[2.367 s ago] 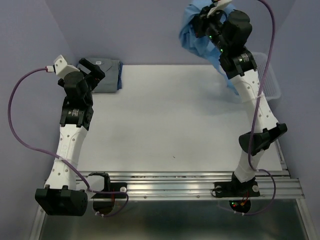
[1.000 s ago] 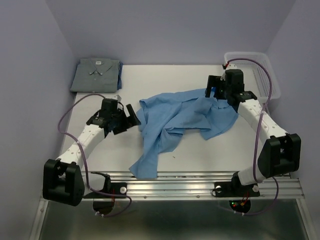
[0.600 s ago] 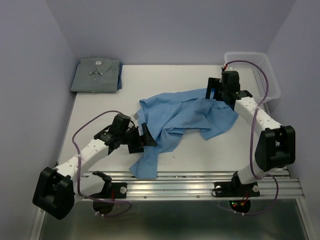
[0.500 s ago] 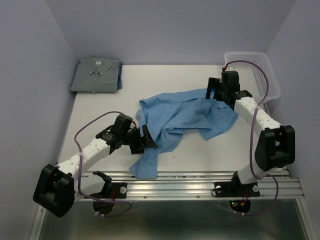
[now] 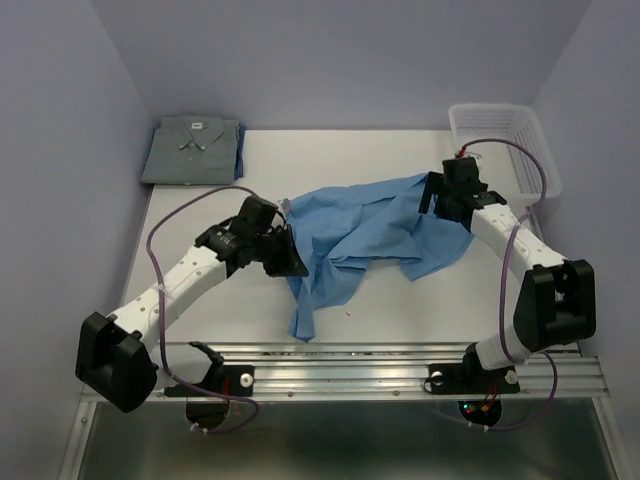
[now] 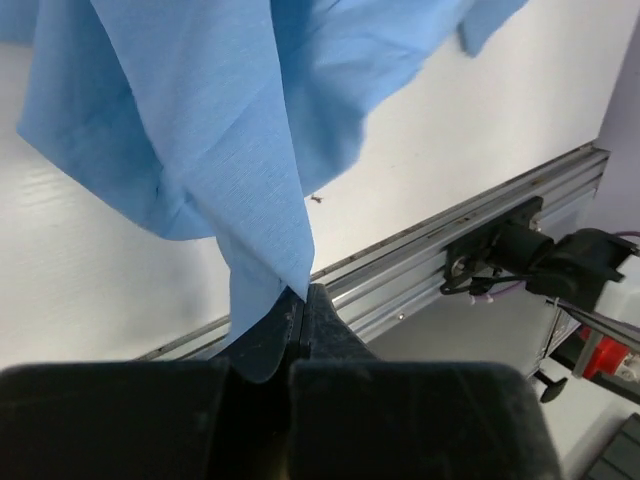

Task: Fold and stack the long sleeve shirts
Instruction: Flatten the shirt out

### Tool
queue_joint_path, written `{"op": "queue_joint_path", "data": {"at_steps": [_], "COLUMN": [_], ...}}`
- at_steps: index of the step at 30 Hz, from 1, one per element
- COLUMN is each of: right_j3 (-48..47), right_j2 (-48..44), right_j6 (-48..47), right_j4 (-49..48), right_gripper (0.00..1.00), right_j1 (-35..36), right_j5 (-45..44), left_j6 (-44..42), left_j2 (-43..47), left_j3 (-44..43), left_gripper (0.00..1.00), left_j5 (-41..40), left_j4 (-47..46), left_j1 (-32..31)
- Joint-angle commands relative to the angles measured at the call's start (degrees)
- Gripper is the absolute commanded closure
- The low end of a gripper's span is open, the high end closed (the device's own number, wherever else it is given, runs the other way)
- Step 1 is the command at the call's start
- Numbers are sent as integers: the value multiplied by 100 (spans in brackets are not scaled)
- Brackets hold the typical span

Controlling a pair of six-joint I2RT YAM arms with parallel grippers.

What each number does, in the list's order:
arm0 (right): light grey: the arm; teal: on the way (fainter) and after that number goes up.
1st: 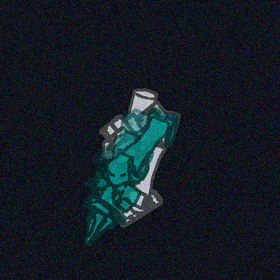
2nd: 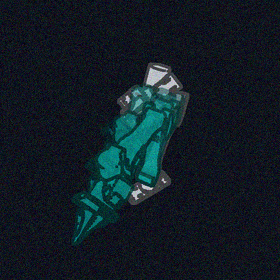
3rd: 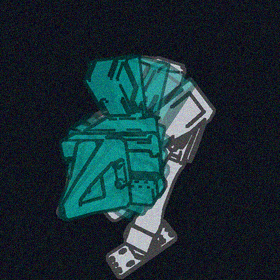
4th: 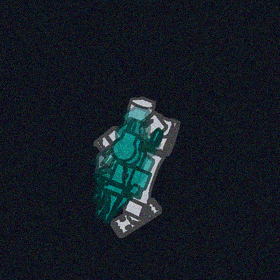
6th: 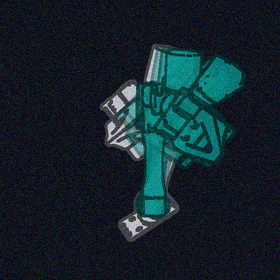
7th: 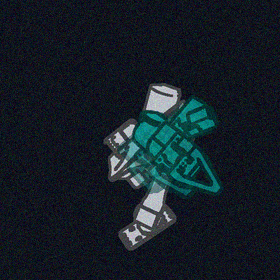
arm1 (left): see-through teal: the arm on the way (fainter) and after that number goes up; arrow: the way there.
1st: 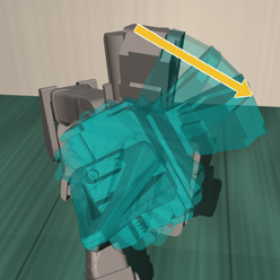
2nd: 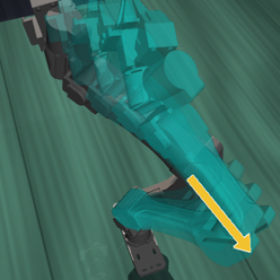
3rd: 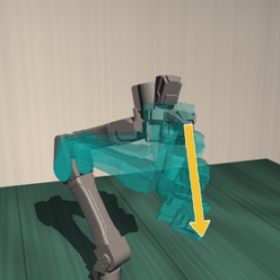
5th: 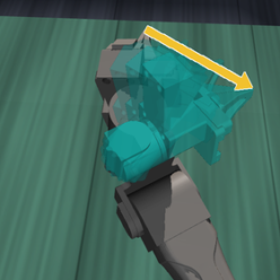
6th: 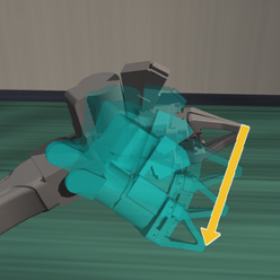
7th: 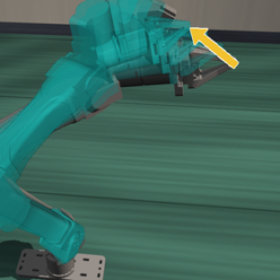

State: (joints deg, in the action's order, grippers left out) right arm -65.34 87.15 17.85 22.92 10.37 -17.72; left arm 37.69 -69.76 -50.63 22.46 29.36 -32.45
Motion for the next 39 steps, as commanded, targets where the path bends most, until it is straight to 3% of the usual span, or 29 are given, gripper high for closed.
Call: {"op": "queue_joint_path", "data": {"at_steps": [1,6,9,13,18,26,32,39], "right_j3": [319,593,558,488,-38,-1155,-1322,-2078], "right_j2": [-400,-550,-489,-261,379,1593,2058,2789], "right_j6": [456,694,449,-43,-299,-738,-1266,-1345], "right_j4": [608,618,346,-147,-454,-780,-1324,-1219], "right_gripper": [0,0,0,0,0,0,0,0], "right_j1": [-192,-352,-352,-352,139,685,923,923], "right_j5": [-689,-726,53,821,455,-13,-21,-1013], "left_j6": [-647,-1123,-1194,-975,-1044,-1018,-1027,-1027], "left_j2": [191,120,234,463,182,-38,-73,-135], "left_j3": [-1155,-2125,-2670,-2575,-2724,-2610,-2662,-2820], "left_gripper": [100,100,100,100,100,100,100,100], "left_j5": [-303,-145,-792,-1357,-1561,-1165,-1244,-1297], "left_j4": [640,492,150,-387,-255,-853,-897,-932], "left_j1": [360,1371,2013,2768,3814,3851,3860,3851]}}
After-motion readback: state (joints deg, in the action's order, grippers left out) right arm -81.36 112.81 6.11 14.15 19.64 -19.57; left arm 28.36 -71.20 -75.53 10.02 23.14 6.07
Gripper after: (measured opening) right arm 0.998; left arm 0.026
